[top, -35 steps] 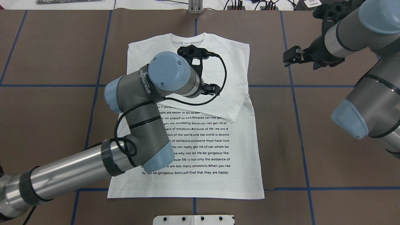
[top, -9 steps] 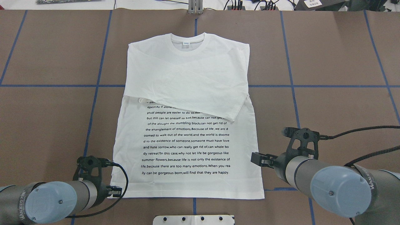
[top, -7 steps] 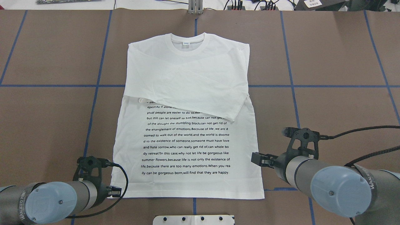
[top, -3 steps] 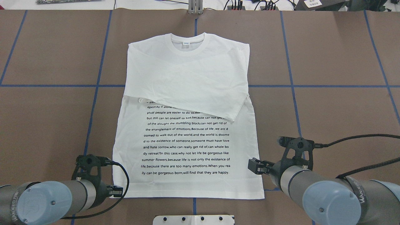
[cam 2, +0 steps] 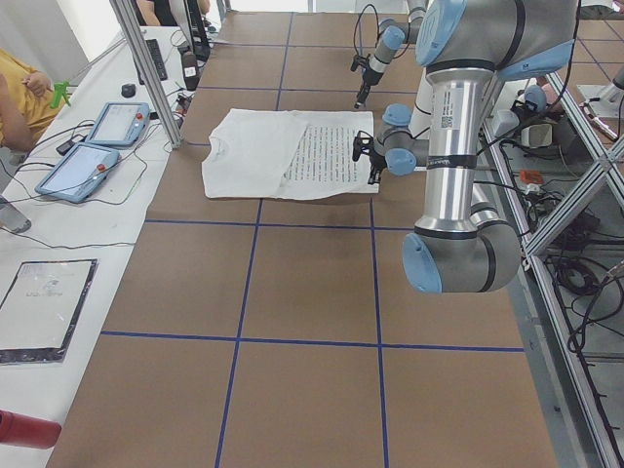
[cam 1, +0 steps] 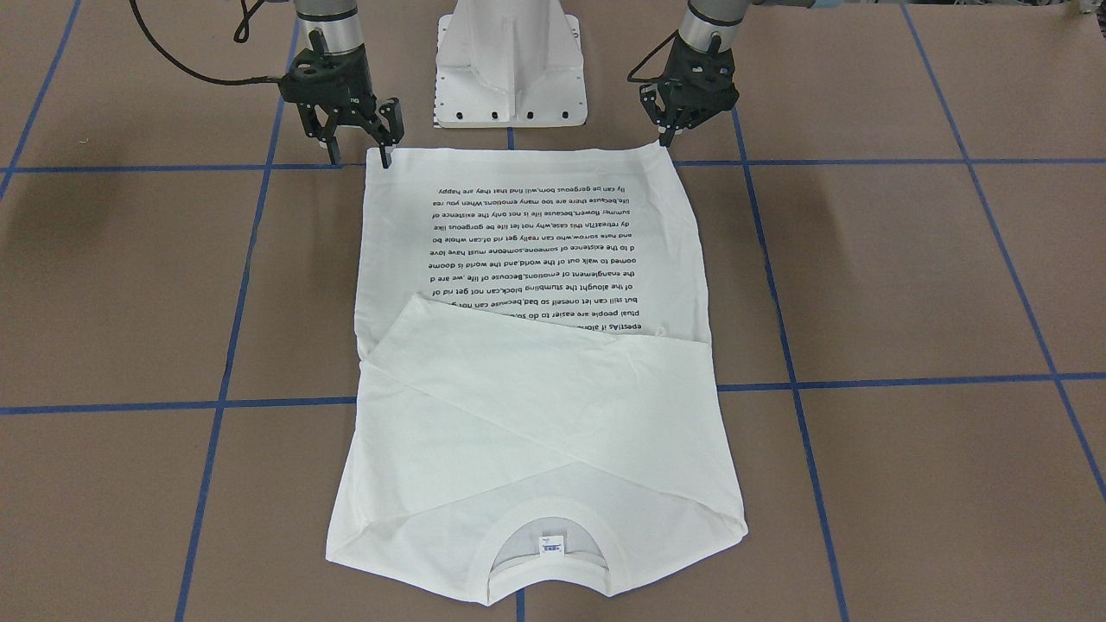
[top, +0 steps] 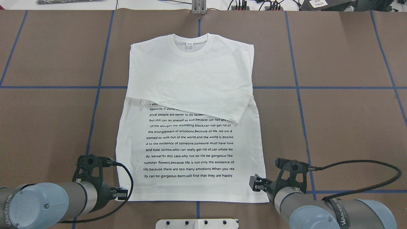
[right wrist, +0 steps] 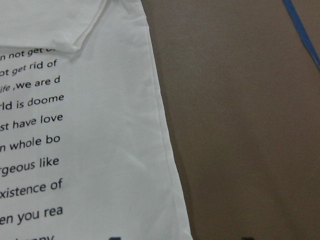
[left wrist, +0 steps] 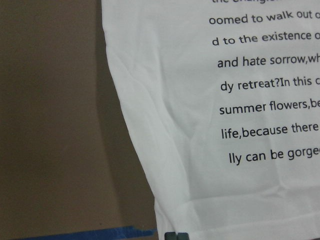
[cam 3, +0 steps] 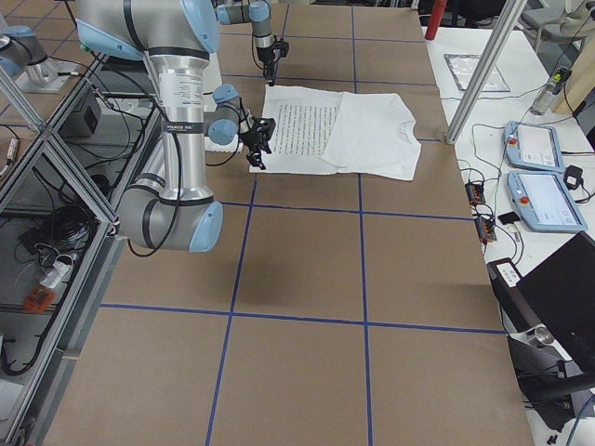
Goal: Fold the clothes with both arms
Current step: 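Lower both grippers onto the hem edges of the shirt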
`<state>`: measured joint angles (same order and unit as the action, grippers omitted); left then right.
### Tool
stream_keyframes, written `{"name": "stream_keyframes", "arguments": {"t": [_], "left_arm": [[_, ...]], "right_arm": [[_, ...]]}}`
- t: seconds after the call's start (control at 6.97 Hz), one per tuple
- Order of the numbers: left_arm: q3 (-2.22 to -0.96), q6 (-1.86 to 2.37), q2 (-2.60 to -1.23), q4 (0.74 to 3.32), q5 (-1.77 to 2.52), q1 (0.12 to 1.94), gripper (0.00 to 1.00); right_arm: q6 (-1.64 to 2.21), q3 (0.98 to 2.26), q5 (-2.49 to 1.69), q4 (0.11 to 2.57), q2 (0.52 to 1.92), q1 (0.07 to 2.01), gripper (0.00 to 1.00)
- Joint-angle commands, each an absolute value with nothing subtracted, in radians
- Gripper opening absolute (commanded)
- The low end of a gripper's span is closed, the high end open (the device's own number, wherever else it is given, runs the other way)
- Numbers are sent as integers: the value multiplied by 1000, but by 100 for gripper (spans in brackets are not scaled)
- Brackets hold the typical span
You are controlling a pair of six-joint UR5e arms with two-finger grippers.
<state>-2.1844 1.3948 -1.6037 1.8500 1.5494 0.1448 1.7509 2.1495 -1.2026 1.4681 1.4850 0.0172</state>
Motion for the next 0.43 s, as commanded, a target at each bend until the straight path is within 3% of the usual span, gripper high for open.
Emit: {"name": "stream_keyframes", "arguments": {"t": [0.0,0.29], "left_arm": [[-2186,1394,-1606,1851,1551,146,0],[-2184,1394,-1605,1850,1551,146,0]], "right_arm": [[1782,2123,-1160,1462,1485,-38,64],[1782,2111,-1137,1444,1488,-63,63]]}}
